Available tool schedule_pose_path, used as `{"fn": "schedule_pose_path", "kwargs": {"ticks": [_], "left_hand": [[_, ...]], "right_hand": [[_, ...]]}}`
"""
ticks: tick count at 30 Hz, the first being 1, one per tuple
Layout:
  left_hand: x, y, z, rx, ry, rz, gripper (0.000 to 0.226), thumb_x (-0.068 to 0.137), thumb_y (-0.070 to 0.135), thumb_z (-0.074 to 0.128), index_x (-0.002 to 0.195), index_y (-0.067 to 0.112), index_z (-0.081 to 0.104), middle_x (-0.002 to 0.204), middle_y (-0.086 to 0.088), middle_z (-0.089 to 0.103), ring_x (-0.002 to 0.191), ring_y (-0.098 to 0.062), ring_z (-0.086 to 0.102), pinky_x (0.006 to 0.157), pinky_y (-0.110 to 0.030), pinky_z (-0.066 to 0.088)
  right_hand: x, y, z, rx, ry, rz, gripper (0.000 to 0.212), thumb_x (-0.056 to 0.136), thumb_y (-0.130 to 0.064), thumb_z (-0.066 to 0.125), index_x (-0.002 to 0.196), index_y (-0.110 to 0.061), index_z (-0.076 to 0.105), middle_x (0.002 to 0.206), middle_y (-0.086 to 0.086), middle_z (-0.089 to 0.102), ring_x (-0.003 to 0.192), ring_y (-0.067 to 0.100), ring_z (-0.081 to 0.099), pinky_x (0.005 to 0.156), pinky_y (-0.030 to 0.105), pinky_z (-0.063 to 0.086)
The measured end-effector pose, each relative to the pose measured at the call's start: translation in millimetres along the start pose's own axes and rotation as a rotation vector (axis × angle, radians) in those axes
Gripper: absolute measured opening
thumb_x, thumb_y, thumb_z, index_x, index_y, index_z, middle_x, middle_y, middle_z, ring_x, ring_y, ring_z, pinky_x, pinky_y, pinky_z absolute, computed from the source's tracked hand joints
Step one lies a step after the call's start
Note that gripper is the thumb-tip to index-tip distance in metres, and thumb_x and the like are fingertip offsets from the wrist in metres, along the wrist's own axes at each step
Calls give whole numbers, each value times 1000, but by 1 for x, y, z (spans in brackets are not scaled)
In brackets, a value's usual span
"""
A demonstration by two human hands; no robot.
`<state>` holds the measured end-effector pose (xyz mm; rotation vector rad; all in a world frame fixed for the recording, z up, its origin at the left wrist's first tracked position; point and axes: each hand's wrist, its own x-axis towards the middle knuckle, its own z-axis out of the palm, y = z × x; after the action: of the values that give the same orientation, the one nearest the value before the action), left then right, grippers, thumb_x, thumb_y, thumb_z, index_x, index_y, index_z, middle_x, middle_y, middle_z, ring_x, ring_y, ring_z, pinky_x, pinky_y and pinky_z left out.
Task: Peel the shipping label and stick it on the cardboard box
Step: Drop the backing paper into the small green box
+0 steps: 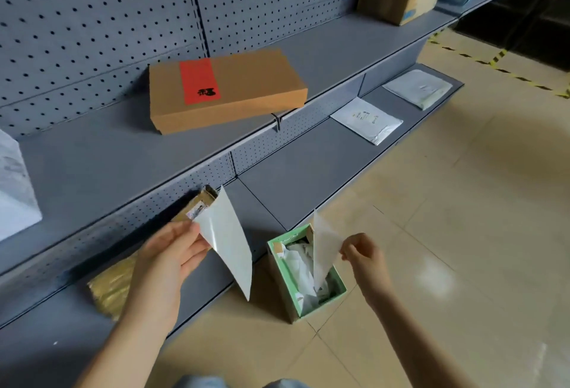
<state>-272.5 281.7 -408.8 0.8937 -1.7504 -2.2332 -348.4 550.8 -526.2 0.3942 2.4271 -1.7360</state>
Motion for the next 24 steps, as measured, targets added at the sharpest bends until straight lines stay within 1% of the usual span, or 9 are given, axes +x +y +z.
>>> {"fn": "schedule_pose_path", "kwargs": {"ticks": [3, 6, 10, 12, 14, 17, 19, 21, 24], "left_hand": [[25, -37, -6, 7, 24, -24, 11, 89, 10, 56, 81, 14, 63, 74, 0, 74, 85, -23, 68, 88, -37, 50], [44, -71, -8, 10, 31, -53, 12, 89, 9, 55, 81, 14, 62, 69, 3, 75, 87, -24, 67, 89, -38, 48], [60, -99, -3, 7, 44, -97, 13, 90, 7, 54, 80, 12, 61, 64, 5, 74, 85, -22, 67, 88, -37, 47], [64, -109, 2, 3, 44, -118, 14, 90, 7, 54, 79, 12, 60, 60, 7, 72, 82, -21, 67, 86, -35, 48], [67, -116, 6, -5, 42, -135, 14, 90, 7, 54, 78, 13, 59, 60, 7, 70, 80, -19, 66, 83, -32, 49], [72, -123, 9, -12, 15, -166, 12, 90, 8, 54, 81, 13, 61, 80, -3, 70, 85, -21, 68, 84, -30, 51], [74, -127, 10, -11, 5, -179, 11, 90, 9, 54, 82, 12, 61, 90, -10, 69, 89, -24, 68, 86, -32, 51], [75, -129, 12, -13, 1, -188, 11, 90, 8, 54, 83, 12, 60, 94, -12, 68, 91, -25, 68, 88, -34, 51], [75, -130, 14, -14, -7, -196, 10, 91, 8, 53, 86, 12, 60, 95, -11, 70, 93, -25, 68, 88, -33, 51]], "right_hand": [[38, 43, 31, -254, -42, 18, 9, 82, -6, 51, 75, -9, 57, 69, 6, 61, 61, 20, 52, 49, 23, 38], [66, 81, 63, -458, -68, 15, 10, 82, -9, 48, 75, -12, 54, 73, 9, 61, 61, 23, 52, 52, 28, 38], [88, 118, 95, -586, -68, 65, 18, 84, -6, 40, 91, -2, 56, 91, 20, 63, 77, 33, 58, 64, 34, 44], [93, 131, 108, -607, -73, 91, 20, 87, -4, 37, 95, 0, 56, 94, 21, 63, 73, 28, 54, 63, 32, 39], [92, 141, 118, -649, -107, 92, 19, 90, -6, 36, 85, -5, 55, 82, 15, 61, 67, 25, 48, 61, 29, 37], [86, 152, 123, -688, -118, 96, 30, 86, -4, 35, 58, -13, 35, 55, 2, 38, 53, 23, 36, 49, 29, 28], [83, 155, 123, -732, -128, 75, 30, 80, 1, 38, 54, -13, 30, 52, 1, 30, 50, 20, 26, 48, 29, 22], [82, 158, 122, -778, -137, 78, 24, 76, 4, 40, 57, -10, 39, 51, 2, 31, 49, 20, 25, 49, 28, 25], [81, 159, 120, -815, -136, 93, 21, 79, 2, 41, 67, -3, 58, 57, 6, 44, 52, 25, 38, 52, 28, 35]]}}
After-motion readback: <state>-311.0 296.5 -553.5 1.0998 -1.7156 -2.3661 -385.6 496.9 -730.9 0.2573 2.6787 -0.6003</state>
